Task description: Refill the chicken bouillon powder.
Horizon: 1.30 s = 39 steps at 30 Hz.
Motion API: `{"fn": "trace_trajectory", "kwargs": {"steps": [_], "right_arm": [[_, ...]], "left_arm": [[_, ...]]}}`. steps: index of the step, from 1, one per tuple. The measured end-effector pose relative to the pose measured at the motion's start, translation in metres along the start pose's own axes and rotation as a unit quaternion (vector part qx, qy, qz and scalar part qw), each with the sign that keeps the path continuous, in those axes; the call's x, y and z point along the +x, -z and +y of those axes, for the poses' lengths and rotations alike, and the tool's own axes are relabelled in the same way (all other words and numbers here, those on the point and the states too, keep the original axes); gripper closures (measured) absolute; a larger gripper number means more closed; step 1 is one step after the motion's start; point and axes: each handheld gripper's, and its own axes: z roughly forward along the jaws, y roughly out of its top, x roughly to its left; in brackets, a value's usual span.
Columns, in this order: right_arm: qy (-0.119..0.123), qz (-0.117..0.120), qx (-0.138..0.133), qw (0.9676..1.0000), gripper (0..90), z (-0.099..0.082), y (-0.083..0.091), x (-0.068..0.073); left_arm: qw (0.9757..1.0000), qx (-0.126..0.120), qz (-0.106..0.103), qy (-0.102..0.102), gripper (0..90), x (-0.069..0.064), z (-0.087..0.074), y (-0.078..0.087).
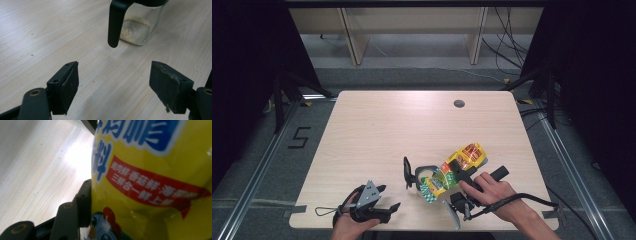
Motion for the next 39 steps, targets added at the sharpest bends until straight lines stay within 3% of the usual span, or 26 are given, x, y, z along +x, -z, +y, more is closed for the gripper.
{"fn": "trace_trajectory", "kwargs": {"steps": [3, 4, 6, 9, 11, 13, 17, 18, 20, 21, 22, 23, 25, 27, 28, 29, 30, 31, 32, 33, 34, 35, 36, 37, 38, 39], "right_arm": [[-0.001, -0.003, -0.002, 1.0, 51.1, 0.0, 0.001, -0.001], [-0.002, -0.002, 0.0, 1.0, 51.1, 0.0, 0.001, -0.001], [-0.001, -0.002, 0.003, 1.0, 51.1, 0.0, 0.001, 0.0], [-0.001, 0.002, 0.005, 1.0, 51.1, -0.001, 0.001, 0.0], [-0.009, 0.002, 0.01, 0.9999, 51.1, -0.002, 0.001, 0.001], [-0.003, 0.011, 0.003, 0.9999, 51.1, -0.002, 0.0, -0.002], [0.0, -0.003, 0.015, 0.9999, 51.2, 0.003, -0.001, 0.0], [-0.005, 0.001, 0.014, 0.9999, 51.2, 0.003, 0.0, 0.0], [-0.005, -0.001, 0.016, 0.9999, 51.2, 0.004, 0.001, 0.0], [-0.001, -0.001, 0.018, 0.9998, 51.2, 0.005, 0.002, 0.001], [0.002, 0.004, 0.014, 0.9999, 51.2, 0.004, 0.002, -0.001], [-0.002, 0.008, 0.016, 0.9998, 51.2, 0.004, 0.002, -0.001], [0.009, 0.0, 0.023, 0.9997, 51.2, 0.005, 0.001, -0.002], [0.004, 0.003, 0.024, 0.9997, 51.3, 0.005, 0.001, -0.002], [0.005, 0.002, 0.025, 0.9997, 51.3, 0.006, 0.001, -0.002], [0.009, 0.001, 0.029, 0.9995, 51.3, 0.007, 0.002, -0.002], [0.028, -0.005, 0.024, 0.9993, 51.3, 0.008, 0.001, -0.003], [0.015, -0.004, 0.028, 0.9995, 51.3, 0.01, 0.002, -0.001], [0.024, -0.007, 0.025, 0.9994, 51.2, 0.011, 0.001, -0.003], [0.012, -0.006, 0.028, 0.9995, 51.3, 0.011, 0.001, -0.001], [0.024, -0.007, 0.022, 0.9994, 51.3, 0.01, 0.0, -0.003], [0.009, -0.005, 0.025, 0.9996, 51.3, 0.009, 0.001, -0.002], [0.009, -0.007, 0.026, 0.9996, 51.3, 0.008, 0.001, -0.002], [0.027, -0.012, 0.023, 0.9993, 51.3, 0.006, 0.0, -0.003], [0.011, -0.011, 0.032, 0.9994, 51.3, 0.007, 0.0, 0.0], [0.009, -0.008, 0.031, 0.9995, 51.3, 0.007, 0.0, 0.001]], "left_arm": [[0.9999, -0.001, 0.0, -0.015, 23.3, 0.002, 0.001, 0.0], [1.0, 0.004, 0.001, -0.008, 23.3, 0.002, 0.0, 0.001], [0.9998, 0.004, 0.001, -0.017, 23.3, 0.002, 0.001, 0.001], [0.9999, -0.001, 0.0, -0.015, 23.3, 0.002, 0.001, 0.0], [1.0, 0.0, 0.0, -0.002, 23.3, 0.0, 0.0, 0.0], [1.0, 0.003, 0.0, -0.005, 23.3, 0.001, 0.0, 0.001], [1.0, -0.004, 0.001, -0.008, 23.4, 0.001, 0.0, 0.001], [0.9996, 0.009, 0.003, -0.026, 23.3, 0.004, 0.001, 0.003], [0.9998, 0.006, 0.004, -0.02, 23.4, 0.003, 0.001, 0.002], [0.9999, 0.004, 0.002, -0.009, 23.4, 0.001, 0.001, 0.001], [0.9998, 0.004, 0.001, -0.02, 23.4, 0.002, 0.001, 0.001], [0.9999, 0.003, 0.001, -0.012, 23.4, 0.0, 0.001, 0.001], [0.9997, 0.0, -0.003, -0.024, 23.5, 0.001, 0.003, 0.002], [1.0, -0.006, -0.001, -0.003, 23.5, -0.002, 0.002, 0.002], [1.0, -0.004, 0.0, -0.004, 23.5, -0.002, 0.002, 0.003], [0.9998, -0.001, -0.002, -0.02, 23.5, 0.0, 0.002, 0.003], [0.9997, -0.001, -0.005, -0.025, 23.5, 0.001, 0.003, 0.003], [0.9997, -0.008, -0.003, -0.022, 23.5, 0.001, 0.002, 0.003], [0.9996, 0.004, 0.001, -0.03, 23.5, 0.003, 0.003, 0.005], [0.9998, -0.008, -0.003, -0.017, 23.5, 0.001, 0.002, 0.004], [0.9997, -0.003, -0.001, -0.023, 23.5, 0.002, 0.002, 0.004], [0.9995, 0.004, 0.002, -0.03, 23.5, 0.003, 0.002, 0.005], [0.9995, 0.004, 0.002, -0.03, 23.5, 0.003, 0.002, 0.005], [0.9997, 0.001, 0.0, -0.026, 23.5, 0.002, 0.002, 0.004], [0.9996, 0.001, 0.002, -0.026, 23.5, 0.002, 0.002, 0.004], [0.9998, 0.0, 0.002, -0.02, 23.5, 0.001, 0.002, 0.004]]}}
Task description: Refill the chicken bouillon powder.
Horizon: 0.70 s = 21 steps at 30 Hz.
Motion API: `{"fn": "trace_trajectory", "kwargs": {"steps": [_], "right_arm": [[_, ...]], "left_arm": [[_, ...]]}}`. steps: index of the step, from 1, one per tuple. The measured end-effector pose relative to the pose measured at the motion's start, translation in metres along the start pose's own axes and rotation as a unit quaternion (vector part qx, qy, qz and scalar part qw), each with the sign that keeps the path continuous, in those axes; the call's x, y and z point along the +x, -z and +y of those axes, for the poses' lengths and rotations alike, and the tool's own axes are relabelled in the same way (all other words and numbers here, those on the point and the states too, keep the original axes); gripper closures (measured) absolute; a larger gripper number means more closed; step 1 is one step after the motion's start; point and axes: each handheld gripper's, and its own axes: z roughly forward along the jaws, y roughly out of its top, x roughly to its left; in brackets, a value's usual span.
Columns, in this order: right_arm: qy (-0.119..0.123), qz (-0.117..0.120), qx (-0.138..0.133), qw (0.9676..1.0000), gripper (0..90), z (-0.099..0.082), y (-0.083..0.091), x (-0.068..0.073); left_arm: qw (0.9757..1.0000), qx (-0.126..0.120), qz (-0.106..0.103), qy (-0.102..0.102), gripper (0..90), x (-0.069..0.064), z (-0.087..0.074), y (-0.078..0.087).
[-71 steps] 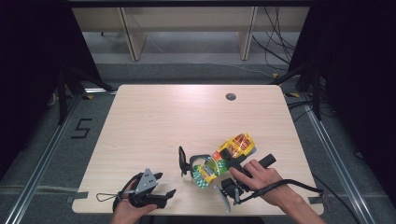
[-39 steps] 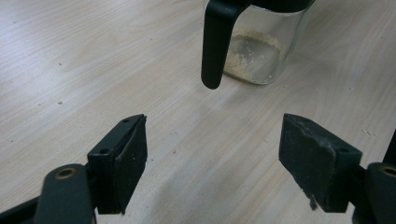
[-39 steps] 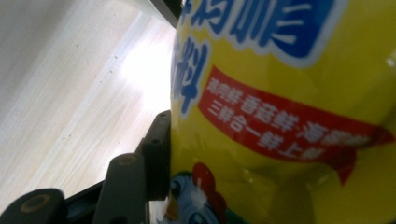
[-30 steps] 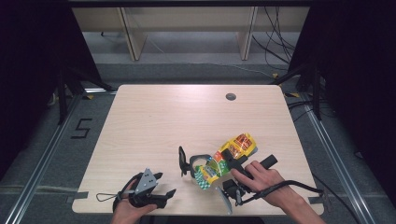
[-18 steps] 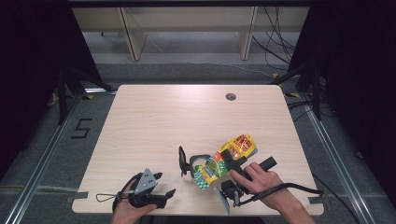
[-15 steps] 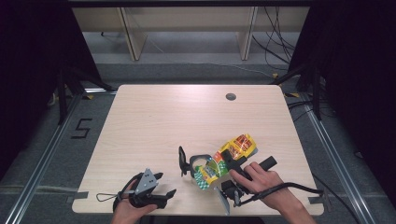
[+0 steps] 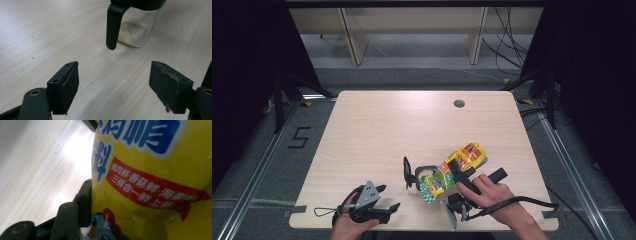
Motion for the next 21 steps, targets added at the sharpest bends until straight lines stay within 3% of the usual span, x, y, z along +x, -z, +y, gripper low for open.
{"fn": "trace_trajectory", "kwargs": {"steps": [2, 8, 9, 12, 13, 14, 16, 17, 18, 19, 20, 21], "right_arm": [[0.002, 0.0, -0.008, 1.0, 51.3, 0.0005, 0.0008, -0.0004], [0.0, -0.004, -0.009, 1.0, 51.3, 0.0028, 0.002, -0.0011], [-0.001, -0.004, -0.01, 0.9999, 51.3, 0.0027, 0.0018, -0.0013], [0.019, -0.009, -0.012, 0.9997, 51.3, -0.0005, 0.0004, -0.0042], [0.016, -0.009, -0.01, 0.9998, 51.3, -0.001, 0.0006, -0.004], [-0.002, -0.006, -0.004, 1.0, 51.3, -0.0005, 0.0018, -0.0019], [0.016, -0.003, -0.014, 0.9998, 51.3, -0.0008, 0.0009, -0.0032], [-0.001, -0.002, -0.011, 0.9999, 51.4, 0.0007, 0.0018, -0.0006], [-0.003, -0.001, -0.011, 0.9999, 51.3, 0.001, 0.0016, -0.0007], [-0.001, -0.002, -0.012, 0.9999, 51.4, 0.001, 0.0014, -0.0011], [0.001, -0.001, -0.012, 0.9999, 51.4, 0.0007, 0.0014, -0.0015], [0.001, -0.002, -0.011, 0.9999, 51.4, 0.0007, 0.0017, -0.0015]], "left_arm": [[0.9999, 0.004, -0.004, -0.011, 23.5, 0.0011, 0.0002, 0.0003], [1.0, 0.001, -0.002, -0.007, 23.5, 0.0003, -0.0002, -0.0008], [1.0, 0.0, -0.003, 0.007, 23.5, -0.0013, -0.0009, -0.0014], [1.0, -0.001, -0.004, 0.009, 23.5, -0.0021, -0.0009, -0.0008], [1.0, -0.001, -0.004, 0.009, 23.5, -0.0019, -0.0009, -0.0008], [1.0, 0.001, -0.002, 0.007, 23.5, -0.0013, -0.001, -0.001], [1.0, 0.008, 0.003, -0.005, 23.5, 0.0007, -0.0005, 0.0004], [1.0, 0.001, -0.003, 0.001, 23.5, 0.0005, -0.0007, -0.0001], [1.0, 0.001, -0.002, -0.007, 23.5, 0.0016, -0.0002, 0.0004], [1.0, -0.002, -0.001, -0.006, 23.5, 0.0014, -0.0003, 0.0003], [0.9999, -0.002, -0.001, 0.012, 23.5, -0.0005, -0.0008, 0.0002], [0.9999, -0.003, 0.0, 0.011, 23.5, -0.0004, -0.0008, 0.0]]}}
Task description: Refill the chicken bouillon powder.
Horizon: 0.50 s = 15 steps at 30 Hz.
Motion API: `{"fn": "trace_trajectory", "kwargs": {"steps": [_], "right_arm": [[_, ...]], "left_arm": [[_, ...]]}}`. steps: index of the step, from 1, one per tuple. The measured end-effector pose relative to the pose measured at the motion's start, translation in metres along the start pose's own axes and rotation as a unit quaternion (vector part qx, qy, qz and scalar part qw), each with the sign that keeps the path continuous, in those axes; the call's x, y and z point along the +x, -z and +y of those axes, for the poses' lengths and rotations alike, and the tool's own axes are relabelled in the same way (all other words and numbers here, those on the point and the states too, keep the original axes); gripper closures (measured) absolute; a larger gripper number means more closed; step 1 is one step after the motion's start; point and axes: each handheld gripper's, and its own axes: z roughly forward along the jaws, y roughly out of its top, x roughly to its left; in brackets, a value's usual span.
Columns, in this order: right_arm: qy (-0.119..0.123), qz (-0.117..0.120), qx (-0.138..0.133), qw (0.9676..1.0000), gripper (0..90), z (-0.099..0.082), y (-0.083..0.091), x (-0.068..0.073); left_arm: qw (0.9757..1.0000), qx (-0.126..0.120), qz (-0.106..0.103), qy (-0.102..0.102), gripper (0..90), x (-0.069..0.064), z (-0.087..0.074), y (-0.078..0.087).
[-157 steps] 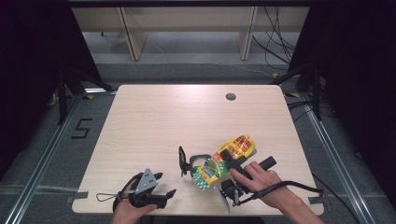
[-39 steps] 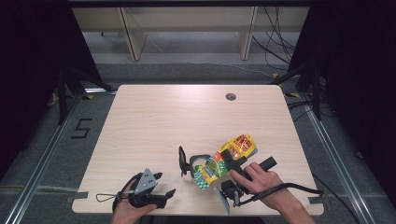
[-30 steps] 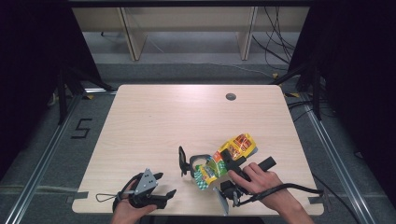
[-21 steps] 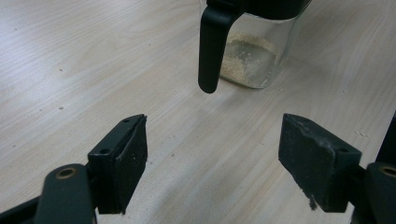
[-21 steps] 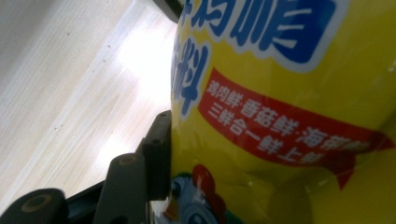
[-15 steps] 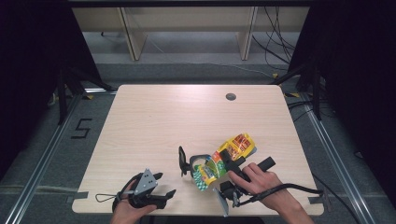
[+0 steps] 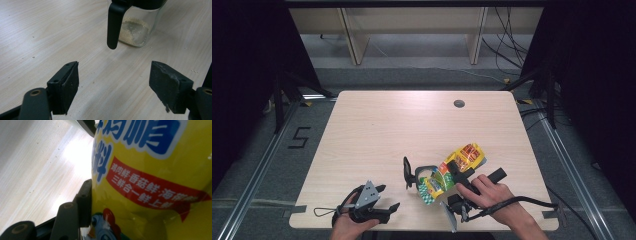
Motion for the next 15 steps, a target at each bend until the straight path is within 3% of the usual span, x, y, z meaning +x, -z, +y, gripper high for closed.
{"fn": "trace_trajectory", "kwargs": {"steps": [1, 2, 4, 5, 8, 12, 15], "right_arm": [[0.013, -0.005, -0.003, 0.9999, 51.3, 0.0002, -0.0003, -0.001], [0.003, -0.004, 0.001, 1.0, 51.4, 0.0012, 0.0003, 0.0005], [0.011, -0.003, -0.006, 0.9999, 51.4, 0.0001, -0.0009, -0.0013], [0.001, -0.001, -0.003, 1.0, 51.4, 0.0001, -0.0007, -0.0002], [0.019, -0.005, -0.008, 0.9998, 51.4, -0.0019, -0.0018, -0.0011], [0.001, -0.003, -0.005, 1.0, 51.4, -0.0023, -0.0005, 0.0014], [0.024, -0.009, -0.005, 0.9996, 51.4, -0.004, -0.0008, -0.0001]], "left_arm": [[1.0, 0.002, 0.0, 0.0, 23.5, 0.0, 0.0, 0.0], [1.0, 0.002, -0.003, 0.0, 23.5, 0.0001, 0.0, -0.0004], [1.0, 0.002, -0.002, 0.0, 23.5, 0.0, 0.0, -0.0006], [1.0, 0.002, -0.002, 0.0, 23.5, 0.0, 0.0002, -0.0005], [1.0, 0.002, 0.0, 0.0, 23.5, 0.0004, 0.0007, -0.0001], [1.0, -0.003, 0.0, 0.005, 23.5, -0.0012, 0.0011, -0.0001], [1.0, -0.002, 0.001, 0.001, 23.5, -0.0015, 0.0013, -0.0001]]}}
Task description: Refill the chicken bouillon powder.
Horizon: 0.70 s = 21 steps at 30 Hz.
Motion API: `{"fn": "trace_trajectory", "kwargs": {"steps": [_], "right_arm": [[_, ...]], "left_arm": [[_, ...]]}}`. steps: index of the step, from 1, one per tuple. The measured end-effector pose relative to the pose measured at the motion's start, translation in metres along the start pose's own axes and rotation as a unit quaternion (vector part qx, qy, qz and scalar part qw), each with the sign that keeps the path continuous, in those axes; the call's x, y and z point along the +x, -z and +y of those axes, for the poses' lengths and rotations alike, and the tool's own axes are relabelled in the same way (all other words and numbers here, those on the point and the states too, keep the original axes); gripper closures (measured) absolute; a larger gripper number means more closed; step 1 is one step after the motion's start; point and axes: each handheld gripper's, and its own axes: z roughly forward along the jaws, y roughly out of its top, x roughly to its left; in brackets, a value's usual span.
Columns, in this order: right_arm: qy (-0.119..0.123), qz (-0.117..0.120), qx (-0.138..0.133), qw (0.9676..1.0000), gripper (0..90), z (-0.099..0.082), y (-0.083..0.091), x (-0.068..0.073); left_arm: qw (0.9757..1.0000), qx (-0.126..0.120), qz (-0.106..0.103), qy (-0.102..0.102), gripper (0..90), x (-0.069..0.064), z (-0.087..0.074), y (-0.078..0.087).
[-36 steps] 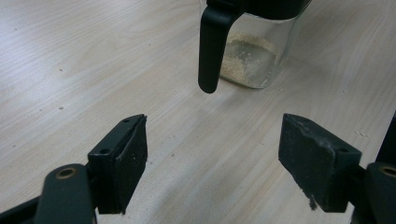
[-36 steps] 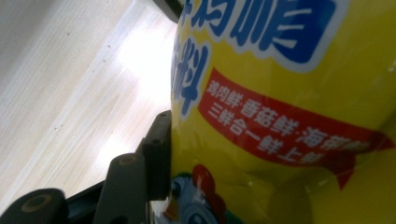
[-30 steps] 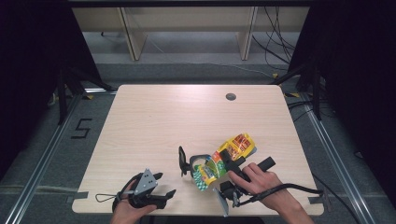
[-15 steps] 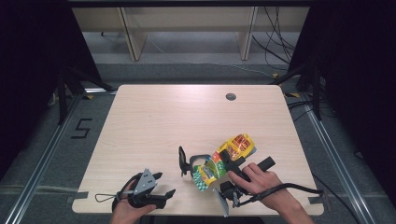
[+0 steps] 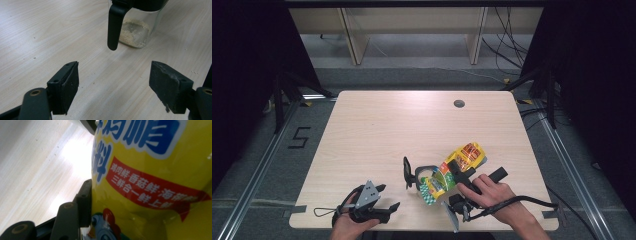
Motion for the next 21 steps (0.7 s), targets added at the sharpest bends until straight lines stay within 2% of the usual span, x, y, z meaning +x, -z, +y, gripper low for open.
{"fn": "trace_trajectory", "kwargs": {"steps": [1, 2, 3, 4, 5, 6, 8, 9, 10, 11, 12, 13, 16, 17, 18, 20, 21], "right_arm": [[-0.014, 0.002, 0.007, 0.9999, 51.4, 0.0009, 0.0005, 0.0021], [-0.011, -0.001, 0.008, 0.9999, 51.4, 0.0011, 0.0003, 0.0023], [-0.011, 0.0, 0.007, 0.9999, 51.4, 0.001, 0.0002, 0.0019], [-0.012, 0.003, 0.005, 0.9999, 51.4, 0.0009, 0.0002, 0.0014], [-0.012, -0.001, 0.004, 0.9999, 51.4, 0.0012, 0.0002, 0.001], [0.001, -0.004, 0.001, 1.0, 51.4, 0.0013, -0.0003, -0.0007], [0.001, -0.005, -0.002, 1.0, 51.4, 0.0024, -0.0002, -0.0014], [0.001, -0.005, -0.004, 1.0, 51.4, 0.0026, 0.0, -0.0018], [0.002, -0.006, -0.004, 1.0, 51.4, 0.0028, 0.0003, -0.002], [0.003, -0.005, -0.004, 1.0, 51.4, 0.003, 0.0004, -0.0022], [-0.002, -0.007, 0.0, 1.0, 51.4, 0.0041, 0.0004, -0.0015], [0.0, -0.009, 0.006, 0.9999, 51.4, 0.006, 0.0006, -0.0009], [0.002, -0.01, 0.002, 0.9999, 51.5, 0.0058, 0.002, -0.0038], [0.008, -0.012, 0.0, 0.9999, 51.5, 0.0043, 0.0021, -0.0053], [-0.002, -0.013, 0.004, 0.9999, 51.5, 0.0039, 0.002, -0.0049], [-0.001, -0.011, 0.008, 0.9999, 51.5, 0.0034, 0.001, -0.0049], [0.008, -0.01, 0.007, 0.9999, 51.5, 0.0035, 0.0006, -0.0051]], "left_arm": [[1.0, 0.002, 0.001, -0.007, 23.5, 0.0005, 0.0, 0.0003], [1.0, 0.001, -0.002, 0.0, 23.5, -0.0008, -0.0004, -0.0007], [1.0, 0.001, 0.001, -0.004, 23.5, -0.0011, -0.0006, -0.0009], [0.9998, 0.005, 0.001, -0.021, 23.5, 0.0007, 0.0001, -0.0001], [0.9998, 0.005, -0.001, -0.02, 23.5, 0.0009, 0.0004, 0.0004], [0.9998, 0.004, -0.003, -0.017, 23.5, 0.0008, 0.0006, 0.0004], [1.0, -0.001, 0.001, -0.005, 23.5, 0.0001, 0.0, -0.0001], [1.0, -0.003, -0.002, -0.007, 23.5, 0.0006, 0.0004, 0.0001], [0.9999, 0.009, 0.003, -0.01, 23.5, 0.0021, 0.0001, 0.0007], [1.0, 0.006, -0.003, -0.007, 23.5, 0.0014, 0.0001, -0.0003], [0.9998, 0.008, 0.001, -0.019, 23.5, 0.0019, 0.0004, -0.0004], [1.0, 0.009, 0.0, -0.003, 23.5, -0.0004, -0.0004, -0.0008], [0.9998, 0.006, -0.002, -0.02, 23.5, 0.0005, 0.0004, 0.0002], [0.9998, 0.005, -0.002, -0.019, 23.5, 0.0007, 0.0002, 0.0004], [0.9999, 0.003, -0.003, -0.011, 23.5, 0.0002, -0.0006, 0.0005], [1.0, 0.004, -0.002, 0.0, 23.5, 0.0002, -0.0027, 0.001], [1.0, 0.005, -0.001, -0.004, 23.5, 0.0015, -0.0027, 0.0015]]}}
